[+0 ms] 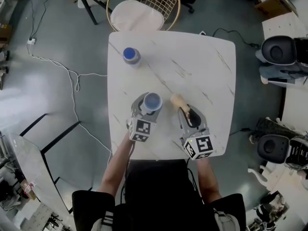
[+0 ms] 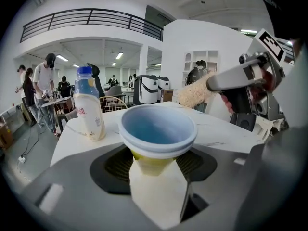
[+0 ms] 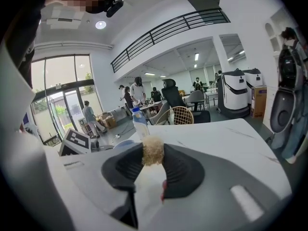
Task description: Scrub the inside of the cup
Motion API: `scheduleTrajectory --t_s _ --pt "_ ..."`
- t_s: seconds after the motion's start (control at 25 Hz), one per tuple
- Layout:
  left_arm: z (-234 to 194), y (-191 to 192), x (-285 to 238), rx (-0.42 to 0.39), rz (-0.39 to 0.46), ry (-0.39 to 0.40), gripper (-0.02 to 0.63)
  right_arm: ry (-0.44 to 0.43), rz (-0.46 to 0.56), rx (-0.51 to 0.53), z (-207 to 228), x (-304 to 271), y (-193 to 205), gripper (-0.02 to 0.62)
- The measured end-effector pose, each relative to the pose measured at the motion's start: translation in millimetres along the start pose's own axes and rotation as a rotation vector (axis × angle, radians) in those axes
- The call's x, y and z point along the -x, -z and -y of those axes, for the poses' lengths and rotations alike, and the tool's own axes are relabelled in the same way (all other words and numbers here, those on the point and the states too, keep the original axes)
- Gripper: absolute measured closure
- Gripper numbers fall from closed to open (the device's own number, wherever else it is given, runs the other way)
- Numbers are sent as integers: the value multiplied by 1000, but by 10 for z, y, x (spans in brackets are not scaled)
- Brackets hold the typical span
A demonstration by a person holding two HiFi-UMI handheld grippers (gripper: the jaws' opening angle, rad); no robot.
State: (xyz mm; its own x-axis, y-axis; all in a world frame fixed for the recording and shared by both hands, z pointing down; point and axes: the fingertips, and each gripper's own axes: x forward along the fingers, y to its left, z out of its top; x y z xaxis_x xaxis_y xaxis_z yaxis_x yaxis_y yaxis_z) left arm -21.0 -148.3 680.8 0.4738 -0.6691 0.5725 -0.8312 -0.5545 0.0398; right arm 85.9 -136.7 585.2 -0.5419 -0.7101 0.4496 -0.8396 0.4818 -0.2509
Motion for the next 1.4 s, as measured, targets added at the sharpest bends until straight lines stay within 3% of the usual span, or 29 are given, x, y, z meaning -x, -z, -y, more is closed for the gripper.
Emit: scheduleTrajectory --t_s 0.36,0.84,1.16,1.4 --pt "207 -132 368 -58 33 22 321 -14 70 40 -317 248 -203 485" --pt "486 -251 865 -123 71 55 321 -118 122 110 -1112 605 -336 485" --pt "665 -269 1059 -176 91 82 321 -153 76 144 -1450 715 -184 485" --pt "686 -296 1220 -200 132 80 321 -132 41 155 -1536 751 -63 485"
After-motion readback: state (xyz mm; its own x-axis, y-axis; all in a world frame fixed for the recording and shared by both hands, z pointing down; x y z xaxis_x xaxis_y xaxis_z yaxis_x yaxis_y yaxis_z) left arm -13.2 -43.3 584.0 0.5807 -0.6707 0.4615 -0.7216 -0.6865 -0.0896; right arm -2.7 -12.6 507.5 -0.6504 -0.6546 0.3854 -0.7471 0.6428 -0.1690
